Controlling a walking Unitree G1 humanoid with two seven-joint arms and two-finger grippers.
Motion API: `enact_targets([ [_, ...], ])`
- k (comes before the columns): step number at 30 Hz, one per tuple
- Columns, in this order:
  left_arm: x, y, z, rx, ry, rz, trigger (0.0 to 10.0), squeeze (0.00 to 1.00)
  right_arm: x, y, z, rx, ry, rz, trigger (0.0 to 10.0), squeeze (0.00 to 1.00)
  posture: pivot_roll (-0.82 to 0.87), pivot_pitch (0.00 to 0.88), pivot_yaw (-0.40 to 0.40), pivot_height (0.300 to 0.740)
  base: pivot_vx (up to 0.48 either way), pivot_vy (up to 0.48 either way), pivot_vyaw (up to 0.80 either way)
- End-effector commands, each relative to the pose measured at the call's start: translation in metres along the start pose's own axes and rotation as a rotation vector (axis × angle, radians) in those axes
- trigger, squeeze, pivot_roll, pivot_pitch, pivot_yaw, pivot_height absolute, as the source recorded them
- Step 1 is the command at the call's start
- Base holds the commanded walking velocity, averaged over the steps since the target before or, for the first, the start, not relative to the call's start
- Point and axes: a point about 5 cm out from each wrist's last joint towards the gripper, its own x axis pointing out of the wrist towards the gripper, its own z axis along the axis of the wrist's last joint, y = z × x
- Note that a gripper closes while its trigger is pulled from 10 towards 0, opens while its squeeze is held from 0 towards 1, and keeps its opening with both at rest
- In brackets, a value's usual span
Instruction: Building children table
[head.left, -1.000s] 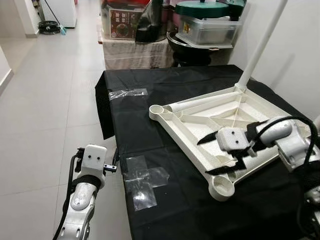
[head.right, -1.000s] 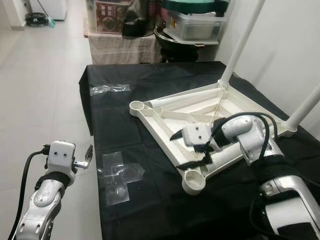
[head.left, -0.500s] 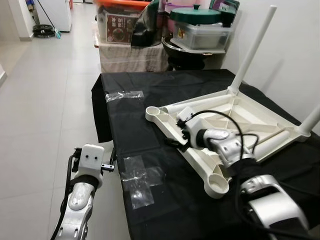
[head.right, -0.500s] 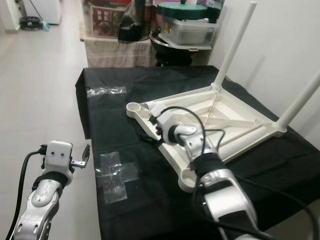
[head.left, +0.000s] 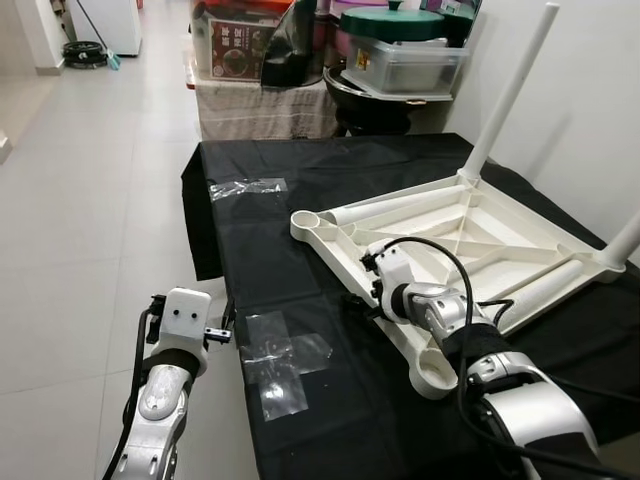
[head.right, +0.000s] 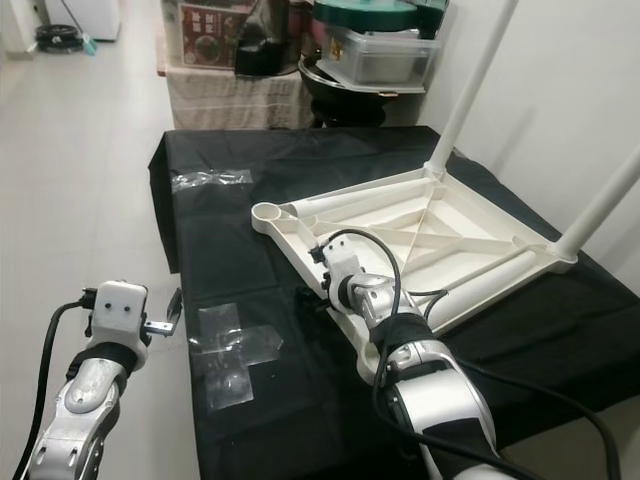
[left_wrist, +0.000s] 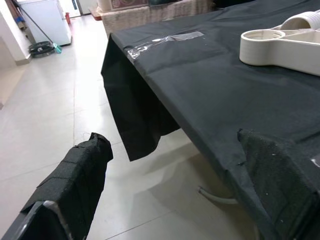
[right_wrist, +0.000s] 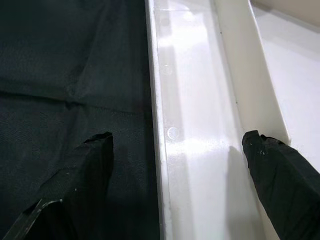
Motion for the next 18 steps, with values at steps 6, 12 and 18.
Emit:
enact_targets([
  [6, 0.000, -0.003, -0.003, 0.005, 0.007, -0.007, 10.0, 0.00, -0.002, -0.005, -0.009, -0.021, 0.051, 0.007, 9.7, 0.00, 0.08, 0.000, -0.128, 0.740, 0.000, 0.000, 0.00],
  [12, 0.000, -0.003, -0.003, 0.009, 0.008, -0.012, 10.0, 0.00, 0.001, 0.014, -0.025, -0.211, 0.103, 0.211, 0.0, 0.00, 0.09, 0.000, -0.131, 0.740, 0.000, 0.000, 0.00],
  [18, 0.000, -0.003, -0.003, 0.011, 0.009, -0.015, 10.0, 0.00, 0.000, 0.017, -0.036, -0.368, 0.141, 0.285, 0.0, 0.00, 0.09, 0.000, -0.134, 0.740, 0.000, 0.000, 0.00],
])
